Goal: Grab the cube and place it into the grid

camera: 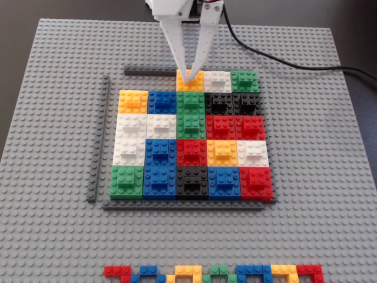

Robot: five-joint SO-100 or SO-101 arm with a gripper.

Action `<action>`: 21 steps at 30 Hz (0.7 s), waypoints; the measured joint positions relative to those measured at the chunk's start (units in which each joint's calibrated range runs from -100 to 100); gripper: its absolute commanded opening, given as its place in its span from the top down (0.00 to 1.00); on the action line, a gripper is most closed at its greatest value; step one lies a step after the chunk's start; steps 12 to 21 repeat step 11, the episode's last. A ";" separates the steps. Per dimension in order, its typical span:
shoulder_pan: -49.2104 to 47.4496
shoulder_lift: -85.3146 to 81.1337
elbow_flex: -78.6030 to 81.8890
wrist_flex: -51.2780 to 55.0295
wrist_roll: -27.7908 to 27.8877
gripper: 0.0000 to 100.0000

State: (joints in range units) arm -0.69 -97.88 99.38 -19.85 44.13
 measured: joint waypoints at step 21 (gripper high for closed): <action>-0.15 0.00 0.00 0.00 0.00 1.00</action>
